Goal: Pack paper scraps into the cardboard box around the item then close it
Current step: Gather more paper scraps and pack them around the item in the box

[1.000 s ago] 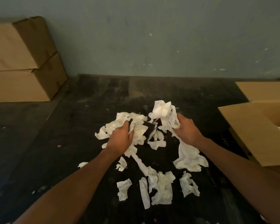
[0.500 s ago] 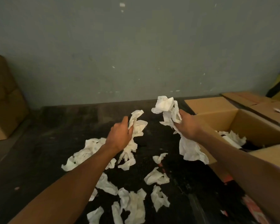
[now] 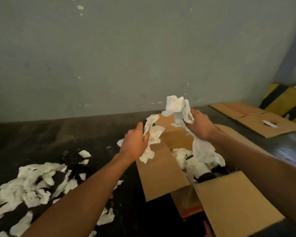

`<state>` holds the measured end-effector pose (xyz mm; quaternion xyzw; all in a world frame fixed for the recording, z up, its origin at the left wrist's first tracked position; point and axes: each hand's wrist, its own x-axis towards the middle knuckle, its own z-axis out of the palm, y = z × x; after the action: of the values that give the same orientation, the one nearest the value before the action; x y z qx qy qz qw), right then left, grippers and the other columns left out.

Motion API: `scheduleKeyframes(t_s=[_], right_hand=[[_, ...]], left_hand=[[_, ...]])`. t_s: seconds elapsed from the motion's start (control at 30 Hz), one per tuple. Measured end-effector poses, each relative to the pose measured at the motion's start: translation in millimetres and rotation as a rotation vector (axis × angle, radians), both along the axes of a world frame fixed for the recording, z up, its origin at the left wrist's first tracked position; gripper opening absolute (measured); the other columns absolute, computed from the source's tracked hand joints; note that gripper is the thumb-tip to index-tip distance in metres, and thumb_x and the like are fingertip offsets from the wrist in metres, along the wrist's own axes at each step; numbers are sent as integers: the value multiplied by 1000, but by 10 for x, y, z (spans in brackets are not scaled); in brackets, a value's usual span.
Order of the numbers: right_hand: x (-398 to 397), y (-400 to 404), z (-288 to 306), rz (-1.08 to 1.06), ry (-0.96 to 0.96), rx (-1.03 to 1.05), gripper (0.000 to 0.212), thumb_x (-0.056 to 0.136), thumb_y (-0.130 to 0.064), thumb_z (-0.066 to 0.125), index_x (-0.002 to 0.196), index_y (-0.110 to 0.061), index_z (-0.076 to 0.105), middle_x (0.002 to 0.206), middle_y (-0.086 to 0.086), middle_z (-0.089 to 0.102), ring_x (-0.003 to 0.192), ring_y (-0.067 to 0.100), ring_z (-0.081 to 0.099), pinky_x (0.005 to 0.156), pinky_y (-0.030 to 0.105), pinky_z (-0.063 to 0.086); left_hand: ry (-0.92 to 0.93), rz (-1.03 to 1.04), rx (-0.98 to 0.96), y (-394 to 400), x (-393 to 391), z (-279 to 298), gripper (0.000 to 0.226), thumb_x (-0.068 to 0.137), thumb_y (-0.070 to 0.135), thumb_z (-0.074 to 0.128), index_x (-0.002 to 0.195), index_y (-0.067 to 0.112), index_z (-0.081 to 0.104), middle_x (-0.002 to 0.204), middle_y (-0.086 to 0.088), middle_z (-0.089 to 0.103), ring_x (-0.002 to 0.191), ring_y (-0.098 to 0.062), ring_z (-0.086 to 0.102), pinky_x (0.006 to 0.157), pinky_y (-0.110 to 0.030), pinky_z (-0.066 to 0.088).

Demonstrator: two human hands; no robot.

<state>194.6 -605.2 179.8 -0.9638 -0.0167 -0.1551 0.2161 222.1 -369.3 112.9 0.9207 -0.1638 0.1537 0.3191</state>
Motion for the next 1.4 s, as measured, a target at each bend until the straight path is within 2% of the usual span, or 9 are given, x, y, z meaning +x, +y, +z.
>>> scheduleKeyframes(t_s=[0.13, 0.33, 0.4, 0.53, 0.7, 0.87, 1.0, 1.17, 1.4], right_hand=[[77, -696, -210, -18, 80, 10, 38, 96, -31, 54, 128, -10, 51, 114, 8, 63, 92, 23, 60, 77, 31, 47], [311, -1388, -640, -54, 174, 7, 27, 97, -27, 54, 119, -12, 54, 101, 2, 61, 73, 7, 52, 60, 15, 37], [401, -1565, -814, -27, 248, -26, 22, 98, -25, 51, 117, -13, 55, 104, 3, 64, 77, 7, 58, 63, 13, 39], [576, -1825, -1138, 38, 370, -79, 26, 98, -26, 50, 122, -17, 52, 118, 4, 62, 105, 21, 62, 89, 27, 41], [814, -1981, -1416, 41, 476, -58, 32, 94, -33, 54, 123, -21, 49, 120, 8, 63, 106, 26, 62, 91, 40, 49], [944, -2018, -1516, 57, 666, -60, 97, 76, -67, 62, 150, -26, 15, 156, 12, 21, 140, 39, 25, 112, 53, 26], [1067, -2088, -1431, 129, 716, -173, 106, 69, -85, 47, 151, -35, 3, 161, 8, 3, 145, 40, 5, 115, 54, 15], [1001, -2226, -1607, 367, 914, -493, 130, 63, -75, 67, 144, -38, -28, 154, -2, -34, 141, 28, -31, 116, 54, -6], [921, -2174, -1994, 413, 1050, -826, 123, 76, -57, 70, 146, -26, -27, 160, 8, -17, 147, 32, -9, 118, 48, 4]], left_hand=[[51, -7, -2, -754, 69, -63, 41, 100, 38, 45, 136, 18, 42, 107, -4, 67, 83, -19, 69, 72, -39, 61], [111, -21, 194, -1524, 283, -326, 37, 101, 40, 39, 131, 19, 44, 116, -12, 64, 97, -31, 64, 84, -45, 55], [171, -41, 267, -1715, 382, -441, 38, 101, 40, 38, 131, 18, 45, 118, -15, 63, 101, -34, 62, 87, -44, 53], [293, -26, 366, -1992, 502, -674, 39, 101, 42, 35, 126, 15, 47, 118, -16, 63, 102, -36, 62, 84, -45, 52], [434, 20, 497, -2158, 575, -889, 34, 101, 36, 36, 127, 17, 47, 126, -15, 60, 107, -34, 60, 87, -45, 50], [680, -28, 596, -2145, 606, -983, 91, 82, 72, 50, 154, 27, 17, 156, -14, 25, 139, -36, 32, 109, -47, 34], [708, -125, 579, -2148, 723, -927, 110, 65, 89, 44, 154, 32, 16, 161, -7, 23, 141, -31, 33, 111, -46, 35], [832, -160, 831, -2231, 534, -1064, 138, 62, 77, 70, 144, 37, -33, 151, -8, -43, 140, -41, -32, 114, -62, -4], [928, -156, 785, -2394, 495, -1546, 146, 64, 61, 81, 143, 27, -38, 152, -10, -40, 149, -40, -2, 116, -57, 22]])
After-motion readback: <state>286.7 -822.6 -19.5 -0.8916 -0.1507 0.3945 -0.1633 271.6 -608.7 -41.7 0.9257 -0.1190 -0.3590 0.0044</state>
